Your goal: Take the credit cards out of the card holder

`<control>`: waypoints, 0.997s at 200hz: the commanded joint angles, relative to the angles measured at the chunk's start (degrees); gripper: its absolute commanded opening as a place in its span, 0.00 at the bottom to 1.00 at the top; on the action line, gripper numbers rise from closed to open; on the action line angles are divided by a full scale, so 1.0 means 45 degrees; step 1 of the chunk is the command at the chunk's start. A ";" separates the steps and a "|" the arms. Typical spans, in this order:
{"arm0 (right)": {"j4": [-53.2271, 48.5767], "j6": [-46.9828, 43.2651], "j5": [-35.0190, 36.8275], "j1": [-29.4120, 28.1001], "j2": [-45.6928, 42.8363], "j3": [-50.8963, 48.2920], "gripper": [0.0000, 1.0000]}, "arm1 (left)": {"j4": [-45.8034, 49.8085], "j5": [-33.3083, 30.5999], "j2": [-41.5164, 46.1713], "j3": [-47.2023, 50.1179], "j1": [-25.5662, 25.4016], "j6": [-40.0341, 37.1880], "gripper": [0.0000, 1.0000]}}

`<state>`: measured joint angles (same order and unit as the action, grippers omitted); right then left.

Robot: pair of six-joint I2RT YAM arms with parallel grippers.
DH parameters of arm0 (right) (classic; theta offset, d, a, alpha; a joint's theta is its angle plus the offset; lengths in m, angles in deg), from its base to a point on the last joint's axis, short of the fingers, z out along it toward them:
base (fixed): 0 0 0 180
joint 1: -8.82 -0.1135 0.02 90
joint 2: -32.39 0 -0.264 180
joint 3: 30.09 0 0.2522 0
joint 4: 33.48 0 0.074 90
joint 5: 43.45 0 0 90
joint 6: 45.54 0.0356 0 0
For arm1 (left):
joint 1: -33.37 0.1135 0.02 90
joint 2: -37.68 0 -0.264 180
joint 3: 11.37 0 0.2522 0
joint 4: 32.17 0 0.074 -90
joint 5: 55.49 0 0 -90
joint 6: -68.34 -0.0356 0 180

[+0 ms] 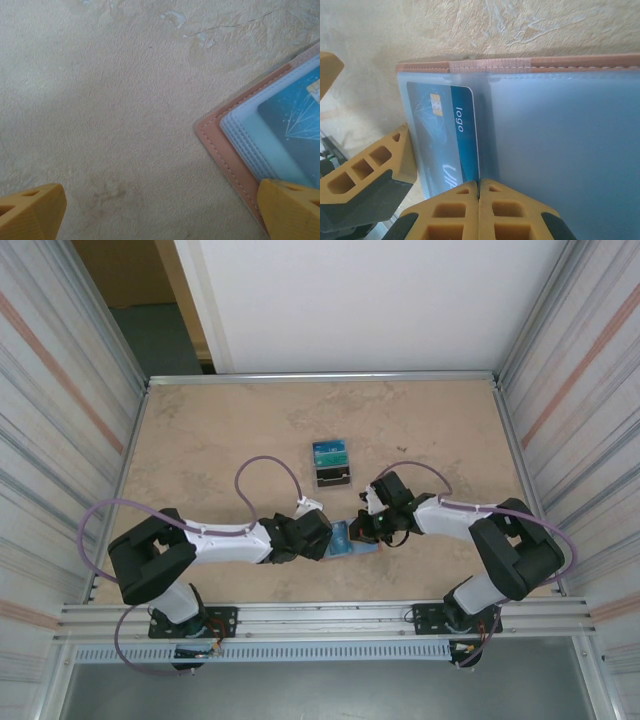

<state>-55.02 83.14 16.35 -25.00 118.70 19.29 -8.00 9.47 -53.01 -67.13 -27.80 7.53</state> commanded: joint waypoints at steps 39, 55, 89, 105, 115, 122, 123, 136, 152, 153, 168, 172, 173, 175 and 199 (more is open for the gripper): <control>-0.1974 -0.0976 0.1185 0.0204 -0.0291 0.0717 0.00 | 0.0539 -0.0001 -0.0125 0.0173 0.0155 -0.0136 0.99; -0.2139 -0.1014 0.1244 0.0231 -0.0350 0.0811 0.00 | 0.0466 -0.0057 0.0045 0.0216 0.0165 -0.0261 0.99; -0.2575 -0.1162 0.1519 0.0273 -0.0484 0.0953 0.00 | 0.0584 -0.0236 0.0467 0.0158 0.0199 -0.0534 0.99; -0.2672 -0.1212 0.1602 0.0293 -0.0594 0.0953 0.00 | 0.0663 -0.0324 0.0729 0.0043 0.0206 -0.0736 0.99; -0.2702 -0.1225 0.1647 0.0324 -0.0682 0.0953 0.00 | 0.0732 -0.0371 0.0914 -0.0062 0.0202 -0.0883 0.99; -0.2710 -0.1231 0.1665 0.0317 -0.0718 0.0953 0.00 | 0.0769 -0.0382 0.1017 -0.0132 0.0197 -0.0973 0.99; -0.2728 -0.1221 0.1668 0.0313 -0.0720 0.0953 0.00 | 0.0770 -0.0388 0.1035 -0.0136 0.0195 -0.1005 0.99; -0.2747 -0.1240 0.1669 0.0329 -0.0777 0.0953 0.00 | 0.0693 -0.0379 0.1175 -0.0282 0.0199 -0.1223 0.99; -0.2731 -0.1251 0.1613 0.0339 -0.0743 0.0972 0.00 | 0.0421 -0.0209 0.1235 -0.0447 0.0194 -0.1525 0.99; -0.2739 -0.1251 0.1603 0.0334 -0.0742 0.0972 0.00 | 0.0401 -0.0184 0.1232 -0.0449 0.0184 -0.1545 0.99; -0.2715 -0.1231 0.1573 0.0329 -0.0710 0.0953 0.00 | 0.0098 0.0078 0.1108 -0.0602 0.0165 -0.1841 0.99; -0.2707 -0.1231 0.1564 0.0333 -0.0729 0.0953 0.00 | 0.0009 0.0114 0.1060 -0.0663 0.0156 -0.1899 0.99; -0.2707 -0.1231 0.1549 0.0331 -0.0725 0.0953 0.00 | -0.0030 0.0124 0.1047 -0.0675 0.0155 -0.1918 0.99; -0.2707 -0.1231 0.1543 0.0329 -0.0722 0.0943 0.00 | -0.0078 0.0146 0.0998 -0.0698 0.0141 -0.1951 0.99; -0.2640 -0.1212 0.1496 0.0329 -0.0653 0.0934 0.00 | -0.0411 0.0535 0.0401 -0.1083 0.0099 -0.2191 0.99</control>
<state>-65.14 78.48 22.36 -23.78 116.33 22.48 -7.47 10.21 -49.32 -69.23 -27.34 0.27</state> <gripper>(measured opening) 0.055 0.986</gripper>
